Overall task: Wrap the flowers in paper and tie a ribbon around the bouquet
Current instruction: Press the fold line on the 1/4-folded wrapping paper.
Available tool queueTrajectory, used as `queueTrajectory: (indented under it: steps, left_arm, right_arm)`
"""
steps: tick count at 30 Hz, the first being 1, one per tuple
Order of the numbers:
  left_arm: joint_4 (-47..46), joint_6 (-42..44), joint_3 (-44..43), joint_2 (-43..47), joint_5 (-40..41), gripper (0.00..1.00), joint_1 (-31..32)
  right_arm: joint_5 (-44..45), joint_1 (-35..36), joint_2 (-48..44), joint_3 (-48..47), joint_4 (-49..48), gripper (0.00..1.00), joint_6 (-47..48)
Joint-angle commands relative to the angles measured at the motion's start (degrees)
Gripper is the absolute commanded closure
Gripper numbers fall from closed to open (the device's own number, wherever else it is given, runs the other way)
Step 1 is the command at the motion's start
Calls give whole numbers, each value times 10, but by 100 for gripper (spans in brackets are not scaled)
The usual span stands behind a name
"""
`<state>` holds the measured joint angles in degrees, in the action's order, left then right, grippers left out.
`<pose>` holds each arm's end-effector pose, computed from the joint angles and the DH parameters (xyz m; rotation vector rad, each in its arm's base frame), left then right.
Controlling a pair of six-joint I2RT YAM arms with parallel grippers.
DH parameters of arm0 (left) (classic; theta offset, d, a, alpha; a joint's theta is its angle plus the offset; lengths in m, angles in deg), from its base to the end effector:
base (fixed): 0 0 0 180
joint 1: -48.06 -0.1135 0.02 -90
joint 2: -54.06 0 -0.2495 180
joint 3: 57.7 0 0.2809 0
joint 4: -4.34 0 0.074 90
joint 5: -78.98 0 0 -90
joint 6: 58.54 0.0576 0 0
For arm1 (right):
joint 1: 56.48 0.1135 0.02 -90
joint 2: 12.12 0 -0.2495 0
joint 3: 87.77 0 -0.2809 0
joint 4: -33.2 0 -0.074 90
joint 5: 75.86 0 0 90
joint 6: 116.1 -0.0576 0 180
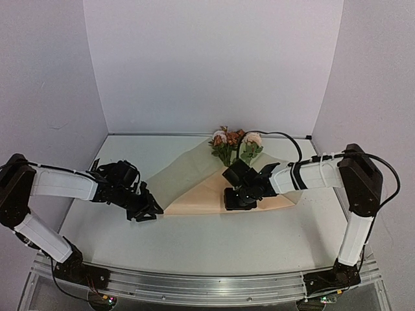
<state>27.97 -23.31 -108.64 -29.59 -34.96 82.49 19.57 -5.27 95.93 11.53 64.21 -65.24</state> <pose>0.2334 -0.1883 0.1043 -0.3211 2.8180 -1.0284 0.2647 0.3206 0.1098 -0.2434 2.6410 0.4443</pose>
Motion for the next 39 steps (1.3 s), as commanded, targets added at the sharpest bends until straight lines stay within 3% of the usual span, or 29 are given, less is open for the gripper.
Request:
queueTrajectory:
  steps: [1,11,23,39]
  left_arm:
    - [-61,-70,27,21,7,64,-2]
    - [-96,-141,85,60,44,63,-43]
    - [-108,-106,63,0,69,63,-89]
    - [-91,-75,6,-65,63,64,-102]
  right_arm:
    - [29,21,-3,-40,26,61,36]
    - [-20,59,71,-124,41,58,68]
    - [8,58,153,-226,97,58,78]
    - [15,51,180,-261,117,54,72]
